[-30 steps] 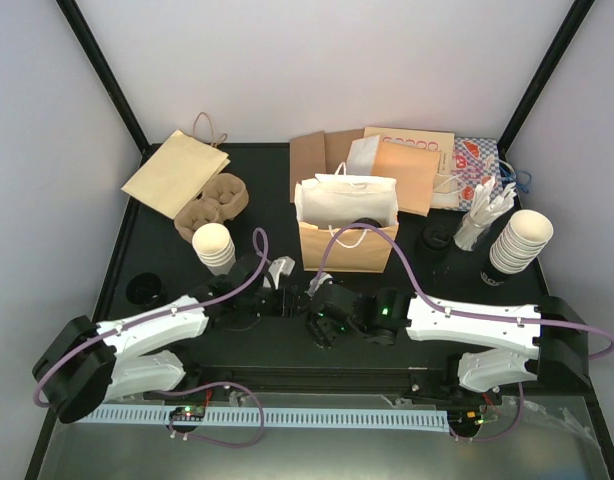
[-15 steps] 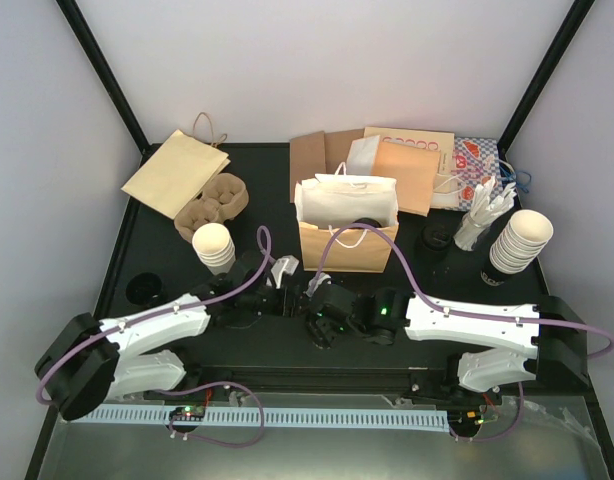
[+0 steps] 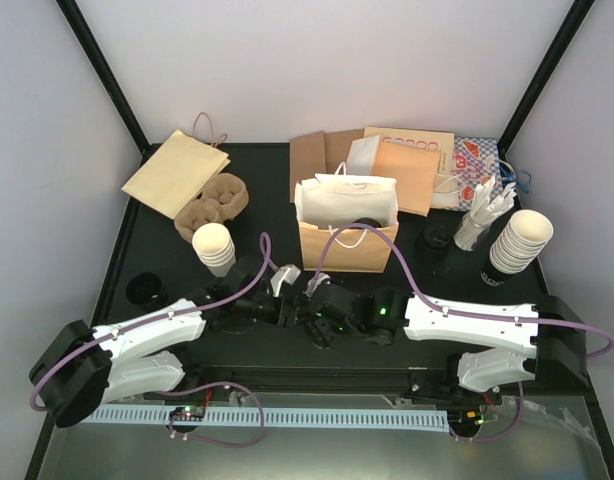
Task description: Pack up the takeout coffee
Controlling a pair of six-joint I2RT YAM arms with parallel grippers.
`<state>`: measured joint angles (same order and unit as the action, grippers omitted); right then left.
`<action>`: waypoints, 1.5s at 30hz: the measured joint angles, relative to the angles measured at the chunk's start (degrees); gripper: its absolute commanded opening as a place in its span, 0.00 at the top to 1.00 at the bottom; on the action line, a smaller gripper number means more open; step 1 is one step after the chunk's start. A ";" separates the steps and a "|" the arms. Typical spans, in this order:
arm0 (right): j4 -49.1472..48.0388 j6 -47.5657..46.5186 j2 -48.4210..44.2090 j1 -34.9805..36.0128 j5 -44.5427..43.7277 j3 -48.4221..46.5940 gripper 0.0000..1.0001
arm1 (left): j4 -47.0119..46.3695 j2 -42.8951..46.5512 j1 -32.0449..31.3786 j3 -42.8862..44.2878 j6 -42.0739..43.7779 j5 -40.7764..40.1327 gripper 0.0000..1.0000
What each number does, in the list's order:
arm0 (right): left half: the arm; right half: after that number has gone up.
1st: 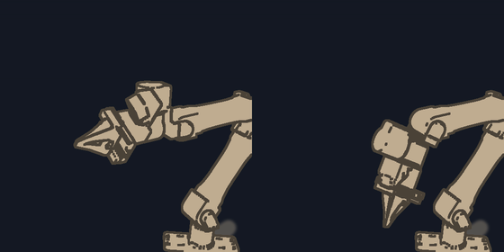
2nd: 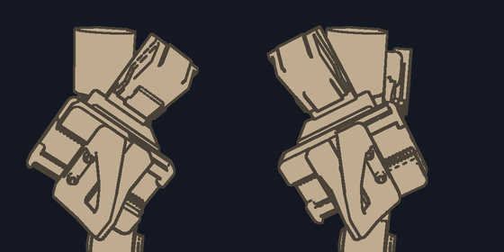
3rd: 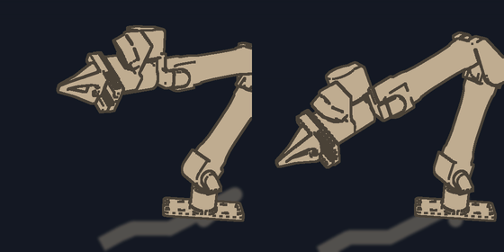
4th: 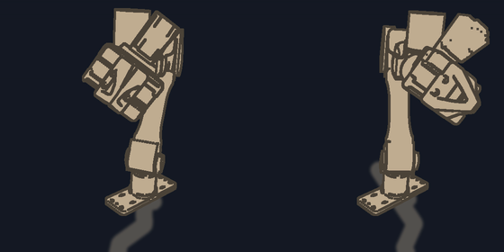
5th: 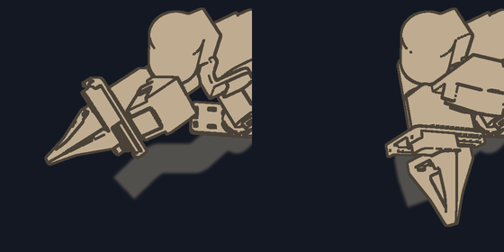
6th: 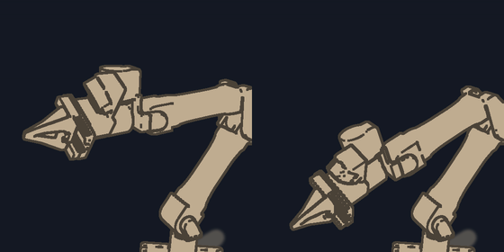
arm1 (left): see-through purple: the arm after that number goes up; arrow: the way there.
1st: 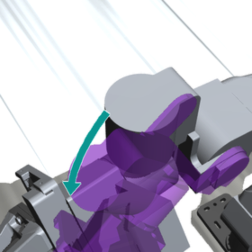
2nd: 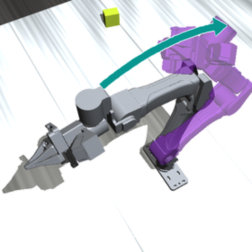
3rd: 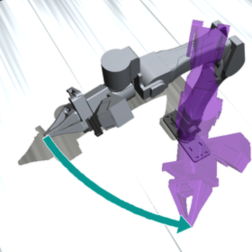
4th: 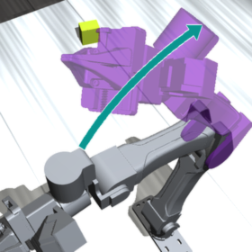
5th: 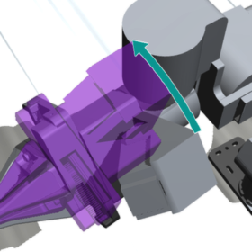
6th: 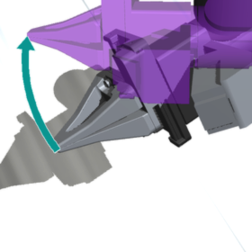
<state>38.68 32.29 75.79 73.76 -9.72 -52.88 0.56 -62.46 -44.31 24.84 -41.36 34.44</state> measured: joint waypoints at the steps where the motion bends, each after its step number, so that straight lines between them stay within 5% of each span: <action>1: 0.02 0.00 0.00 0.00 0.00 0.00 0.37 | 0.11 -0.02 0.00 0.00 0.17 0.31 0.40; 29: -0.26 0.39 0.02 0.00 0.02 0.20 0.37 | 0.70 -2.08 -0.33 1.29 0.87 -0.39 0.43; 45: -1.29 2.64 0.72 0.13 -0.61 -0.07 0.36 | 13.70 13.09 -0.44 1.27 0.63 -6.82 0.35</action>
<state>37.39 34.94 76.51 73.89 -10.33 -52.95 14.26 -49.36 -44.75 26.11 -40.73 27.62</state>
